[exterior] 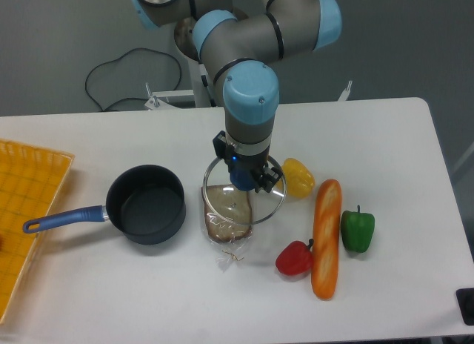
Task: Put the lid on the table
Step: 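Lift the glass lid by its knob up off the bread bag, then carry the held glass lid past the yellow pepper toward the open table corner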
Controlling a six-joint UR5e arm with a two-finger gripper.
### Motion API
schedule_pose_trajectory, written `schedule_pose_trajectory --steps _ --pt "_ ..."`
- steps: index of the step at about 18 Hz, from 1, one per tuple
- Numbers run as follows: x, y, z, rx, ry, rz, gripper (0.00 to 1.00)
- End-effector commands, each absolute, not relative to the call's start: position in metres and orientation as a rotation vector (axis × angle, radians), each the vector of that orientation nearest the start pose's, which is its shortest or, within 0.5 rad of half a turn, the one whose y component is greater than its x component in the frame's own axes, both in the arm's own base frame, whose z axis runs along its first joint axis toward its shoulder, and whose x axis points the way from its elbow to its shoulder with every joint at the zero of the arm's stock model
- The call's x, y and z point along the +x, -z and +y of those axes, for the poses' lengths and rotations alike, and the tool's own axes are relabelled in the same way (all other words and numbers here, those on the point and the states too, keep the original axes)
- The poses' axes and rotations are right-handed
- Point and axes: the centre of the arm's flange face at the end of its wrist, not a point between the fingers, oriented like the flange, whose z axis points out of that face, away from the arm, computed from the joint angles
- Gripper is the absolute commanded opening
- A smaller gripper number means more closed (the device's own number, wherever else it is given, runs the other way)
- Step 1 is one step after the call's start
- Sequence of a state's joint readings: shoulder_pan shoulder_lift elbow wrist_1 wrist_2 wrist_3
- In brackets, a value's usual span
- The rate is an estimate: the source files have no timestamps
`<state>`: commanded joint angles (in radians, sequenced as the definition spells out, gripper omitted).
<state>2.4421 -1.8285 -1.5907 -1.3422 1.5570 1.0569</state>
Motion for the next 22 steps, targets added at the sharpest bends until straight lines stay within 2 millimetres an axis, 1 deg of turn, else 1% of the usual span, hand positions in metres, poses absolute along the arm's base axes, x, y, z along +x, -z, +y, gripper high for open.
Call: schedule_pose_trajectory --steps 6,9,11,18,22 --pt "-0.364 -0.364 0.472 -3.135 0.078 0.269 0.47" --pt "-0.369 -0.364 0.468 -3.132 0.076 0.315 0.47" --pt "-0.381 -0.363 0.458 -3.134 0.077 0.308 0.47" --pt "-0.412 -0.364 0.430 -3.125 0.070 0.375 0.47" --pt "-0.447 -0.363 0.396 -3.113 0.067 0.447 0.47"
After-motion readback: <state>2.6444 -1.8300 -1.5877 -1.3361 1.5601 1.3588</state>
